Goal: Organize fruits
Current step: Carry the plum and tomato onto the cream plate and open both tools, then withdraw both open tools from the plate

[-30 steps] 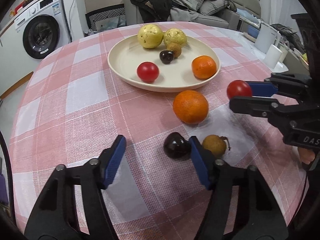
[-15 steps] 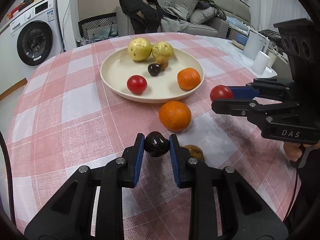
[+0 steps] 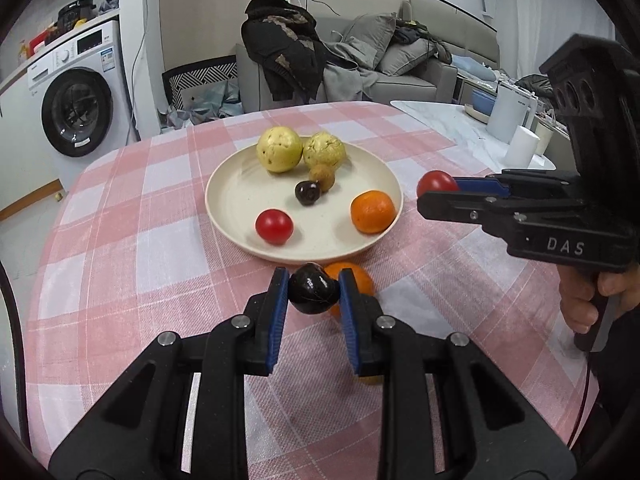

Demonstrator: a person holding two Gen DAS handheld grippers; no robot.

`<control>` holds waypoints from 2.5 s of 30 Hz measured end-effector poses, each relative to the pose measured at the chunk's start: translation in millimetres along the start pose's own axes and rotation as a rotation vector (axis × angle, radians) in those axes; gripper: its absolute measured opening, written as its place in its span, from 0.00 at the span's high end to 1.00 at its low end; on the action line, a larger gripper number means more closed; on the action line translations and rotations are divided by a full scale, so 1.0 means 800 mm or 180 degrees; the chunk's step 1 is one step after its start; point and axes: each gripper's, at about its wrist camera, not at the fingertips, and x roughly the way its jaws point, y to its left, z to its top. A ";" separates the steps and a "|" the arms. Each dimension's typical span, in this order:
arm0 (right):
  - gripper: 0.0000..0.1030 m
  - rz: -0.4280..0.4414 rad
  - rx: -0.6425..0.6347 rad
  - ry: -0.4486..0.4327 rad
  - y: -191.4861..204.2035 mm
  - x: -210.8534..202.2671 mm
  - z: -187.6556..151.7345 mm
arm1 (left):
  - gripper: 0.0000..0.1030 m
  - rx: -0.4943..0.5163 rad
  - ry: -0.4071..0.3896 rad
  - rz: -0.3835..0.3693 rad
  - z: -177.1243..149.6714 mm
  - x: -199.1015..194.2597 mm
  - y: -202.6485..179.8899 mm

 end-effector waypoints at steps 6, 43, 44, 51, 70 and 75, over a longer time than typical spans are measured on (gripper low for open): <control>0.70 -0.0042 0.0067 -0.0091 -0.005 -0.005 0.013 | 0.78 -0.0025 -0.0077 -0.0024 0.013 0.000 -0.005; 0.70 -0.0223 0.0507 0.0038 -0.060 0.057 0.030 | 0.78 -0.0168 -0.0094 0.0050 0.052 0.081 0.006; 0.70 -0.0227 0.0495 0.0042 -0.059 0.058 0.030 | 0.78 -0.0171 -0.0081 0.0047 0.051 0.083 0.006; 0.69 -0.0241 0.0451 0.0053 -0.057 0.061 0.028 | 0.78 -0.0173 -0.0051 0.0069 0.048 0.088 0.007; 0.00 -0.0259 0.0206 -0.0338 -0.038 -0.002 0.017 | 0.01 -0.0185 -0.0241 0.0169 0.015 0.001 0.013; 0.00 -0.0167 0.0172 -0.0267 -0.030 -0.012 0.010 | 0.01 -0.0159 -0.0289 0.0241 0.000 -0.023 0.013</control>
